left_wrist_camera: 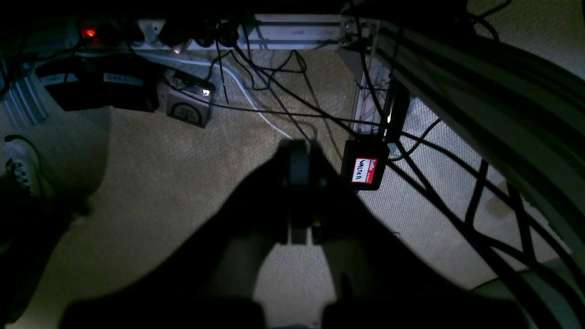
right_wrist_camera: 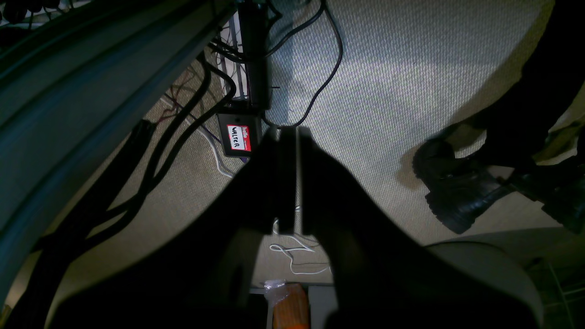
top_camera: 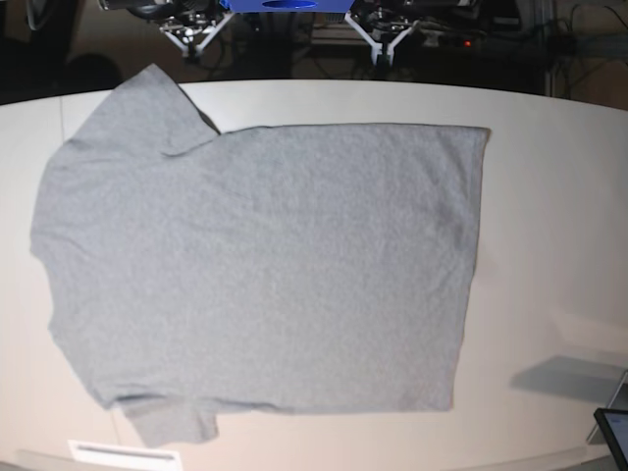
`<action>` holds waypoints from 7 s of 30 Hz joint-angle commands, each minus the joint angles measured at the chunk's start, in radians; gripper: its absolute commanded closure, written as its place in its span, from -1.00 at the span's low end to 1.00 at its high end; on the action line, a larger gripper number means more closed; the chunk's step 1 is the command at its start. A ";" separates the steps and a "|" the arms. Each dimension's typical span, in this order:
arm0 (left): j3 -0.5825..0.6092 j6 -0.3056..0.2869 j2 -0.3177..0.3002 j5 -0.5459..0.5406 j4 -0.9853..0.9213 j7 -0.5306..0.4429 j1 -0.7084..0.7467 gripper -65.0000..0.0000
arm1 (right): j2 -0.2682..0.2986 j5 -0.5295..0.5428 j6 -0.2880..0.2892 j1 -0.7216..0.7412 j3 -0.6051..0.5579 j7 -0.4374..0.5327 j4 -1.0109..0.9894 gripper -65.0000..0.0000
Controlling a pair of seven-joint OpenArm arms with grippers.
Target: Fold the T-shirt properly
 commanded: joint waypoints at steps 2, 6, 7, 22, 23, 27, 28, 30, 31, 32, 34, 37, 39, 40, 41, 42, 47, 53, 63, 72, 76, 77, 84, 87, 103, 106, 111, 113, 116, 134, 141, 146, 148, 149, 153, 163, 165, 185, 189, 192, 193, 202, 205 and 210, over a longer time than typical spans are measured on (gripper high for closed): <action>-0.002 0.002 -0.001 0.002 -0.002 -0.007 -0.002 1.00 | 0.001 -0.004 -0.005 0.003 -0.003 -0.002 -0.002 1.00; -0.002 0.002 -0.001 0.002 -0.002 -0.007 -0.002 1.00 | 0.001 -0.004 -0.005 0.003 -0.003 -0.002 -0.002 1.00; -0.002 0.002 -0.001 0.002 -0.002 -0.007 -0.002 1.00 | 0.001 -0.004 -0.005 0.003 -0.003 -0.002 -0.002 1.00; -0.002 0.002 -0.001 0.002 -0.002 -0.007 -0.002 1.00 | 0.001 -0.004 -0.005 0.003 -0.003 -0.002 -0.002 1.00; -0.002 0.002 -0.001 0.002 -0.002 -0.007 -0.002 1.00 | 0.001 -0.004 -0.005 0.003 -0.003 -0.002 -0.002 1.00; -0.002 0.002 -0.001 0.002 -0.002 -0.007 -0.002 1.00 | 0.001 -0.004 -0.005 0.003 -0.003 -0.002 -0.002 1.00; -0.002 0.002 -0.001 0.002 -0.002 -0.007 -0.002 1.00 | 0.001 -0.004 -0.005 0.003 -0.003 -0.002 -0.002 1.00; -0.002 0.002 -0.001 0.002 -0.002 -0.007 -0.002 1.00 | 0.001 -0.004 -0.005 0.003 -0.003 -0.002 -0.002 1.00; -0.002 0.002 -0.001 0.002 -0.002 -0.007 -0.002 1.00 | 0.001 -0.004 -0.005 0.003 -0.003 -0.002 -0.002 1.00; -0.002 0.002 -0.001 0.002 -0.002 -0.007 -0.002 1.00 | 0.001 -0.004 -0.005 0.003 -0.003 -0.002 -0.002 1.00; -0.002 0.002 -0.001 0.002 -0.002 -0.007 -0.002 1.00 | 0.001 -0.004 -0.005 0.003 -0.003 -0.002 -0.002 1.00; -0.002 0.002 -0.001 0.002 -0.002 -0.007 -0.002 1.00 | 0.001 -0.004 -0.005 0.003 -0.003 -0.002 -0.002 1.00; -0.002 0.002 -0.001 0.002 -0.002 -0.007 -0.002 1.00 | 0.001 -0.004 -0.005 0.003 -0.003 -0.002 -0.002 1.00; -0.002 0.002 -0.001 0.002 -0.002 -0.007 -0.002 1.00 | 0.001 -0.004 -0.005 0.003 -0.003 -0.002 -0.002 1.00; -0.002 0.002 -0.001 0.002 -0.002 -0.007 -0.002 1.00 | 0.001 -0.004 -0.005 0.003 -0.003 -0.002 -0.002 1.00; -0.002 0.002 -0.001 0.002 -0.002 -0.007 -0.002 1.00 | 0.001 -0.004 -0.005 0.003 -0.003 -0.002 -0.002 1.00; -0.002 0.002 -0.001 0.002 -0.002 -0.007 -0.002 1.00 | 0.001 -0.004 -0.005 0.003 -0.003 -0.002 -0.002 1.00; -0.002 0.002 -0.001 0.002 -0.002 -0.007 -0.002 1.00 | 0.001 -0.004 -0.005 0.003 -0.003 -0.002 -0.002 1.00; -0.002 0.002 -0.001 0.002 -0.002 -0.007 -0.002 1.00 | 0.001 -0.004 -0.005 0.003 -0.003 -0.002 -0.002 1.00; -0.002 0.002 -0.001 0.002 -0.002 -0.007 -0.002 1.00 | 0.001 -0.004 -0.005 0.003 -0.003 -0.002 -0.002 1.00; -0.002 0.002 -0.001 0.002 -0.002 -0.007 -0.002 1.00 | 0.001 -0.004 -0.005 0.003 -0.003 -0.002 -0.002 1.00; -0.002 0.002 -0.001 0.002 -0.002 -0.007 -0.002 1.00 | 0.001 -0.004 -0.005 0.003 -0.003 -0.002 -0.002 1.00; -0.002 0.002 -0.001 0.002 -0.002 -0.007 -0.002 1.00 | 0.001 -0.004 -0.005 0.003 -0.003 -0.002 -0.002 1.00; -0.002 0.002 -0.001 0.002 -0.002 -0.007 -0.002 1.00 | 0.001 -0.004 -0.005 0.003 -0.003 -0.002 -0.002 1.00; -0.003 0.002 -0.001 0.002 -0.002 -0.007 -0.002 1.00 | 0.001 -0.004 -0.005 0.003 -0.003 -0.002 -0.002 1.00; -0.003 0.002 -0.001 0.002 -0.002 -0.007 -0.003 1.00 | 0.001 -0.004 -0.005 0.003 -0.003 -0.002 -0.002 1.00; 0.000 0.002 -0.001 0.002 -0.002 -0.009 0.001 1.00 | 0.001 -0.004 -0.005 0.003 -0.003 -0.002 -0.002 1.00; -0.002 0.002 -0.001 0.002 -0.002 -0.009 0.003 1.00 | 0.003 -0.004 -0.005 -0.002 -0.004 -0.002 -0.002 1.00; 0.004 0.002 -0.001 0.005 -0.002 -0.009 0.007 1.00 | 0.004 -0.004 -0.005 0.003 -0.004 -0.002 -0.001 1.00; -0.003 0.002 -0.004 0.001 -0.006 -0.007 0.011 1.00 | 0.006 -0.005 -0.005 0.003 -0.007 0.001 -0.001 1.00; -0.005 0.002 0.012 0.001 0.160 -0.012 0.053 1.00 | 0.006 -0.005 -0.005 -0.017 -0.001 0.189 0.047 1.00; -0.003 0.002 0.018 0.001 0.301 -0.038 0.112 1.00 | 0.001 -0.005 -0.005 -0.039 -0.004 0.409 0.047 1.00; -0.003 0.002 0.022 0.001 0.300 -0.098 0.113 1.00 | 0.001 -0.005 -0.005 -0.039 -0.004 0.418 0.047 1.00; -0.003 0.002 0.022 0.001 0.300 -0.116 0.121 1.00 | 0.001 -0.005 -0.005 -0.039 -0.006 0.418 0.047 1.00; -0.005 0.002 0.024 0.001 0.300 -0.175 0.152 1.00 | 0.007 -0.005 -0.005 -0.060 -0.001 0.424 0.049 1.00; -0.005 0.002 0.029 0.001 0.168 -0.139 0.118 0.95 | 0.029 -0.007 -0.005 -0.083 -0.060 0.271 0.072 0.99; -0.005 0.002 0.030 0.001 0.130 -0.053 0.090 0.74 | 0.037 -0.007 -0.005 -0.071 -0.103 0.148 0.072 0.99; 0.006 0.002 0.038 0.010 0.123 -0.124 0.090 0.32 | -0.020 -0.001 -0.005 -0.095 -0.130 0.165 0.069 0.99; 0.006 0.002 0.038 0.010 0.123 -0.124 0.090 0.32 | -0.020 -0.001 -0.005 -0.097 -0.130 0.169 0.069 0.99; 0.006 0.002 0.038 0.010 0.123 -0.124 0.090 0.32 | -0.020 -0.001 -0.005 -0.097 -0.130 0.169 0.070 0.99; 0.006 0.002 0.038 0.010 0.123 -0.124 0.090 0.32 | -0.020 -0.001 -0.005 -0.097 -0.130 0.169 0.070 0.99; 0.006 0.002 0.038 0.010 0.123 -0.124 0.090 0.32 | -0.025 -0.001 -0.005 -0.095 -0.129 0.169 0.070 0.99; 0.006 0.002 0.038 0.010 0.123 -0.124 0.090 0.32 | -0.026 -0.001 -0.005 -0.092 -0.129 0.169 0.072 0.99; 0.006 0.002 0.038 0.010 0.123 -0.124 0.092 0.32 | -0.026 -0.001 -0.005 -0.094 -0.129 0.169 0.072 0.99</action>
